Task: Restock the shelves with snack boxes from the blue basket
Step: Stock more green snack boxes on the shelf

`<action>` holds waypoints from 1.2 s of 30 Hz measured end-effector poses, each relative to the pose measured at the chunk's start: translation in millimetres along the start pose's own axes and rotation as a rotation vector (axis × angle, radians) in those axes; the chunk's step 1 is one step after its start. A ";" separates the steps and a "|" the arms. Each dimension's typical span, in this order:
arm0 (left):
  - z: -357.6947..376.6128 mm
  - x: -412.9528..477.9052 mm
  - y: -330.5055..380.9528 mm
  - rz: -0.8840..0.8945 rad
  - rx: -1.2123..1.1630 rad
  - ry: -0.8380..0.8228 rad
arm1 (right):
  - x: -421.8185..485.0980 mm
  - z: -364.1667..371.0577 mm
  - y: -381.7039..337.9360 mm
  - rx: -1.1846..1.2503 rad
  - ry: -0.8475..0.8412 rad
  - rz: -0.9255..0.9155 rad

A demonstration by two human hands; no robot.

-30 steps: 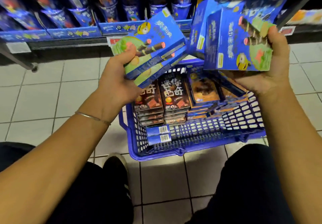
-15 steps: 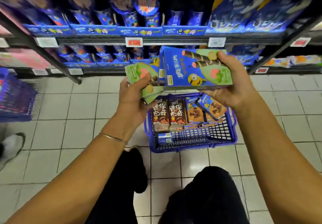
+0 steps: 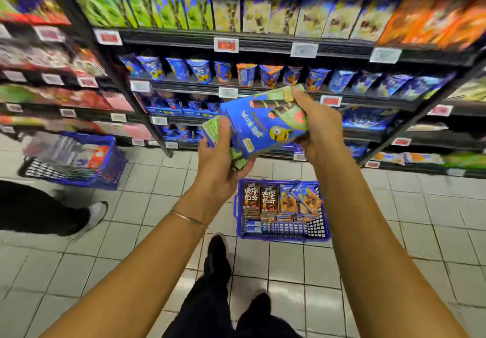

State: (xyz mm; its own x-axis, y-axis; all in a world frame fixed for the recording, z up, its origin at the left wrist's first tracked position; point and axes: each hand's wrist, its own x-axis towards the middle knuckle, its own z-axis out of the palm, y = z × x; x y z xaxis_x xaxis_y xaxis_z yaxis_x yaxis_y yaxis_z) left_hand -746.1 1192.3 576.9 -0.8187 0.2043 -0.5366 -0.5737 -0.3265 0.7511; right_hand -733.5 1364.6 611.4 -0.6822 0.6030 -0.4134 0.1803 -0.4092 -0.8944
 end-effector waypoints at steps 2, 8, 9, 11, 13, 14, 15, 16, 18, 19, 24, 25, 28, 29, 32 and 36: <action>7.3 -13.8 9.7 0.020 -0.057 0.038 | -13.9 6.0 -12.2 0.147 -0.052 0.005; 10.4 -32.1 34.4 0.136 -0.192 0.069 | -37.3 8.5 -22.3 0.309 -0.359 -0.052; 8.2 -32.5 37.8 0.153 -0.198 0.062 | -39.9 10.0 -21.6 0.259 -0.365 -0.053; 5.2 -32.2 46.6 0.187 -0.203 0.057 | -42.6 15.5 -21.1 0.202 -0.354 -0.049; 5.0 -28.4 58.7 0.218 -0.217 0.056 | -42.9 25.1 -24.8 0.255 -0.340 -0.020; 5.9 -24.9 66.0 0.228 -0.232 0.052 | -41.8 31.4 -27.7 0.317 -0.327 0.010; 6.6 -20.2 74.5 0.229 -0.259 0.045 | -39.8 37.7 -32.0 0.399 -0.305 0.051; 7.3 -14.2 84.2 0.225 -0.298 0.039 | -36.2 43.9 -36.4 0.498 -0.285 0.090; 7.8 0.2 105.5 0.218 -0.379 0.025 | -29.6 57.1 -45.2 0.684 -0.266 0.135; 8.1 7.4 116.1 0.215 -0.414 0.015 | -26.3 64.0 -49.8 0.736 -0.268 0.143; 17.7 43.2 155.9 0.150 -0.494 -0.124 | -12.0 111.1 -66.2 0.912 -0.313 0.089; 21.2 48.7 159.3 0.133 -0.480 -0.154 | -10.5 121.4 -68.0 0.926 -0.335 0.084; 28.7 63.1 162.3 0.110 -0.415 -0.268 | 1.6 141.9 -73.7 0.953 -0.370 0.043; 29.1 67.6 162.8 0.106 -0.399 -0.324 | 6.7 145.9 -76.8 0.960 -0.373 0.020; 26.6 79.8 169.8 0.114 -0.276 -0.486 | 22.2 148.9 -89.2 0.905 -0.303 -0.060; 26.7 96.9 194.0 0.140 0.063 -0.581 | 39.8 139.9 -104.8 0.861 -0.206 -0.088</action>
State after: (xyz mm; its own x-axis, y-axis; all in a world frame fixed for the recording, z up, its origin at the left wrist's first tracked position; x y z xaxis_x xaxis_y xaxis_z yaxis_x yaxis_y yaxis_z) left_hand -937.4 1173.4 680.9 -0.7542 0.6403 -0.1456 -0.4447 -0.3350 0.8307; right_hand -878.7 1335.7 712.5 -0.7971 0.5555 -0.2366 -0.4176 -0.7902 -0.4486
